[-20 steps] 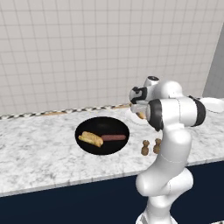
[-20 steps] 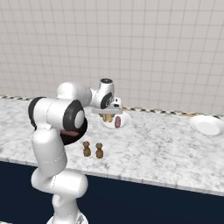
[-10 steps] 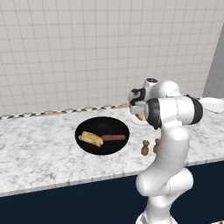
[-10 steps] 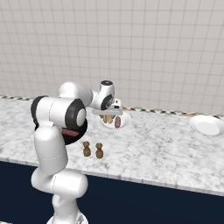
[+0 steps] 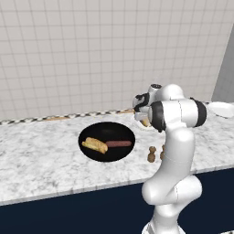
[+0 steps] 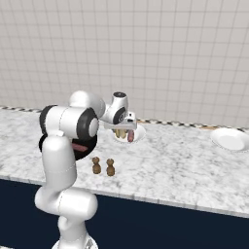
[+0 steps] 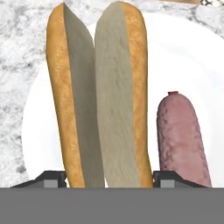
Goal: Place one bun and one sausage from the bowl on each plate.
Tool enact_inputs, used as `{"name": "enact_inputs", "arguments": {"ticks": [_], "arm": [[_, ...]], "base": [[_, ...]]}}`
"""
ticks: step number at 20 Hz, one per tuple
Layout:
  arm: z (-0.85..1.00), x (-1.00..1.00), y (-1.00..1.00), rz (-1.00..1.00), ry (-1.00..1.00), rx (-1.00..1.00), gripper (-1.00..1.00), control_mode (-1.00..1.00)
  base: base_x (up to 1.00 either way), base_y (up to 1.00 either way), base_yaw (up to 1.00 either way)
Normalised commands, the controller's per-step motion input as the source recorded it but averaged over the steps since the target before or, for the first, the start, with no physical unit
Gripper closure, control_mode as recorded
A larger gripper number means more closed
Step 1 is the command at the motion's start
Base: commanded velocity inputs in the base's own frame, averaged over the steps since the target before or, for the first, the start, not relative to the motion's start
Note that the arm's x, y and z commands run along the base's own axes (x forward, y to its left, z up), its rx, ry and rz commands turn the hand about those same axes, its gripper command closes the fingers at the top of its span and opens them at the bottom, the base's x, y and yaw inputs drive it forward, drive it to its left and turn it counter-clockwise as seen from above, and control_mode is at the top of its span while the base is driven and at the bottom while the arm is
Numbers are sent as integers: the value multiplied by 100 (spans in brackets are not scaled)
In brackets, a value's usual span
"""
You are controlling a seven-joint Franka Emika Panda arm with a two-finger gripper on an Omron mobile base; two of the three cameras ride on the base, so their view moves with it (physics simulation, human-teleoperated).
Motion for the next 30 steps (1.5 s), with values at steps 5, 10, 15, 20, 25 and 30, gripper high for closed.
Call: {"name": "enact_inputs", "arguments": {"ticks": [5,10,15,20,25,30], "arm": [[0,0,0,0,0,0,-100,-100],[1,0,0,0,0,0,-100,-100],[36,-2,16,0,0,-7,-100,-100],[95,-49,45,6,-2,-6,-100,-100],[56,-80,56,3,-8,0,-100,-100],[47,-93,63,5,-2,4,-100,-100]], "base": [[0,0,0],[0,0,0],[0,0,0],[0,0,0],[0,0,0],[0,0,0]]}}
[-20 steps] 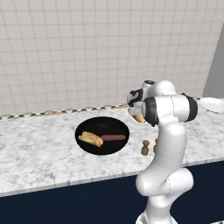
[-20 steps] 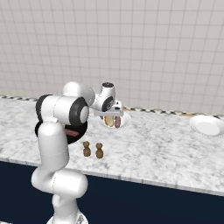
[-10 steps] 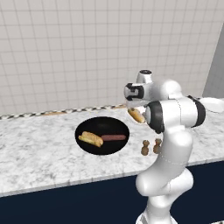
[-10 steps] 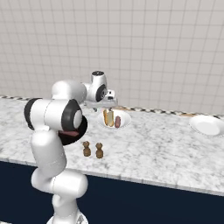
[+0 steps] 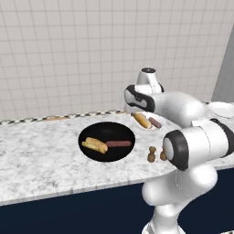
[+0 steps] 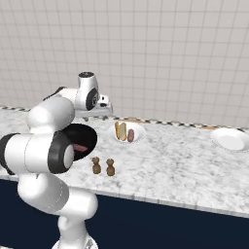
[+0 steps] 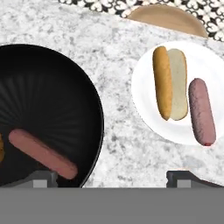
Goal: Place one bun and one sausage from the bowl on each plate.
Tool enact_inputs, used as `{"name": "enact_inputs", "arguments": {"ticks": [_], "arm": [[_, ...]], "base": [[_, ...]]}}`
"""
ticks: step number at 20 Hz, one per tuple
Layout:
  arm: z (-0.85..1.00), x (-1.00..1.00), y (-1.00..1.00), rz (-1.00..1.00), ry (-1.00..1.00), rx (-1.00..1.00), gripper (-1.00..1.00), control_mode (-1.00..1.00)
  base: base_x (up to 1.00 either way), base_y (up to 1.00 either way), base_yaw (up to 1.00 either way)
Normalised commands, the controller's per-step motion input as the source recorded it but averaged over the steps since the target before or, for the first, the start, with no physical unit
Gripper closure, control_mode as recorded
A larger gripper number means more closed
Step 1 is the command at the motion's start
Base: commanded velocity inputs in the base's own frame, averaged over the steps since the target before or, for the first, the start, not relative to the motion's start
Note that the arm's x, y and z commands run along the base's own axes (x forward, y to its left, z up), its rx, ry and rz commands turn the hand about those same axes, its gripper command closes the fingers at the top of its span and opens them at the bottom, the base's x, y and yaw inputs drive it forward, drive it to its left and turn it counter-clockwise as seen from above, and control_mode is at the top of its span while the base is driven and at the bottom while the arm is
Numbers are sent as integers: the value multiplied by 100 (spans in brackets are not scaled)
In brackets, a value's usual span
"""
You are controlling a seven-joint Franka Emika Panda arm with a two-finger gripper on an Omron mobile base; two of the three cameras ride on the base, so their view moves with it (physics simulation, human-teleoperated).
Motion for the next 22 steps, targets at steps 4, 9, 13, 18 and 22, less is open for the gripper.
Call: {"name": "enact_inputs", "arguments": {"ticks": [4,9,13,18,22], "arm": [[24,-95,75,12,0,6,-100,-100],[12,-80,70,14,0,8,-100,-100],[3,-66,73,15,0,7,-100,-100],[-10,-6,56,19,4,2,-100,-100],[-23,20,31,26,0,2,-100,-100]], "base": [[0,0,0],[0,0,0],[0,0,0],[0,0,0],[0,0,0]]}}
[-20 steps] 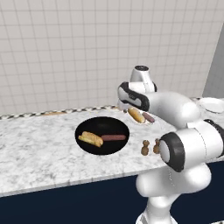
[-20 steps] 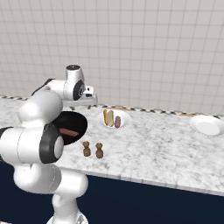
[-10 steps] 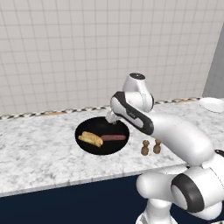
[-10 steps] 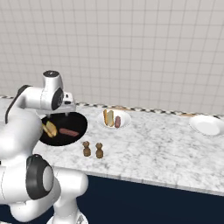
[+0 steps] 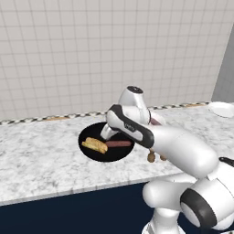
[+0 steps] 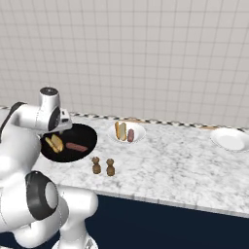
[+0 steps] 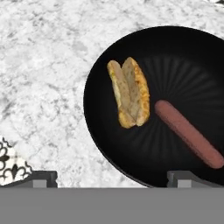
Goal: Place one bun and one sausage from the bowl on each plate.
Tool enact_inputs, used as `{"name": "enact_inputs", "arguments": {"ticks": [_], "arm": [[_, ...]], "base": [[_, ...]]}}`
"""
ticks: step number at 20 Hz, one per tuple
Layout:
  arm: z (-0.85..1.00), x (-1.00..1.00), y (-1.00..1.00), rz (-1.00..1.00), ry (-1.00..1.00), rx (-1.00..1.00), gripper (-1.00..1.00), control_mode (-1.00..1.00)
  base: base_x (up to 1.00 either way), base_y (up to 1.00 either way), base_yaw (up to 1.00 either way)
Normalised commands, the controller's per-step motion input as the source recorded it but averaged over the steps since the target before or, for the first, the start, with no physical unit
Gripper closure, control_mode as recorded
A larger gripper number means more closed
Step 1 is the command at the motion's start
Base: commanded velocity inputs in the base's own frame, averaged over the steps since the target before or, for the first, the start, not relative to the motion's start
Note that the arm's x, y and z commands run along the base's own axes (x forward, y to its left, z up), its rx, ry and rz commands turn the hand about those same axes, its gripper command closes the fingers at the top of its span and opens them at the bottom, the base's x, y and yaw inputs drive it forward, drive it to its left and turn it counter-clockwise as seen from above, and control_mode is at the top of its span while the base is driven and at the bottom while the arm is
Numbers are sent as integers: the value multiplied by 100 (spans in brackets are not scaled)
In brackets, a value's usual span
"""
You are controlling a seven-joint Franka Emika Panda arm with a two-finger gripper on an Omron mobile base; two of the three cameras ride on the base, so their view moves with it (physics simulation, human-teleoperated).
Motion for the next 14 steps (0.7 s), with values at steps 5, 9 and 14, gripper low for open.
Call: {"name": "enact_inputs", "arguments": {"ticks": [5,9,14], "arm": [[-28,27,22,15,0,-1,-100,-100],[-38,13,24,9,2,-2,-100,-100],[-24,25,0,0,3,0,-100,-100]], "base": [[0,0,0],[0,0,0],[0,0,0]]}}
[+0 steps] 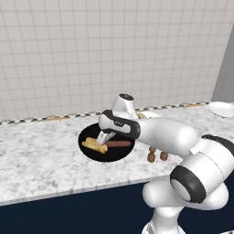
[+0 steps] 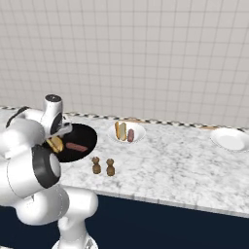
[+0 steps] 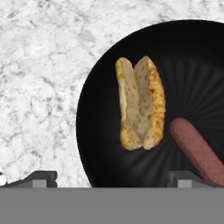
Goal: Place one bun and one sausage from the bowl on each plate.
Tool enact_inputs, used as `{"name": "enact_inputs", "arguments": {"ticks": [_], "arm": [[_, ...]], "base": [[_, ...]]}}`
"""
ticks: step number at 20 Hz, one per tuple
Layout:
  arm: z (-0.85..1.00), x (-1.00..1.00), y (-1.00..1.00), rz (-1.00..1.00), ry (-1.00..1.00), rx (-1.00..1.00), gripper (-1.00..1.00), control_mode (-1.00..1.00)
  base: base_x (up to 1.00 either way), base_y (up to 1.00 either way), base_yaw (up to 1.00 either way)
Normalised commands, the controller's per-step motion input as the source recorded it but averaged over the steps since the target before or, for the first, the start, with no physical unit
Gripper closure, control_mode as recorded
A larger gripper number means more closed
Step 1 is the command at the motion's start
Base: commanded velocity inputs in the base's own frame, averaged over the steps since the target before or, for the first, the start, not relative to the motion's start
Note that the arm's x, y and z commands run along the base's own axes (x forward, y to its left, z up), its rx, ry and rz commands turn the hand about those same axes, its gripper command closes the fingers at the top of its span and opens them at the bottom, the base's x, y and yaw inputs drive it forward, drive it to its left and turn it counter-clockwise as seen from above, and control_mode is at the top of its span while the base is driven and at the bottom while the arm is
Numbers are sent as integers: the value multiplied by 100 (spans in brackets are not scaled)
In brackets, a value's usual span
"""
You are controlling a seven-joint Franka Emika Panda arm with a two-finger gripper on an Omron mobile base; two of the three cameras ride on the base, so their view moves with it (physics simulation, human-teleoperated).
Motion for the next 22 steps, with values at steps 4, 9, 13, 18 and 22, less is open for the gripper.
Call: {"name": "enact_inputs", "arguments": {"ticks": [4,9,13,18,22], "arm": [[-24,26,2,0,2,-2,-100,-100],[-29,21,9,0,0,-9,-100,-100],[-27,22,0,0,0,-8,-100,-100],[-18,10,7,3,0,3,-100,-100],[-27,0,31,2,2,0,-100,-100]], "base": [[0,0,0],[0,0,0],[0,0,0],[0,0,0],[0,0,0]]}}
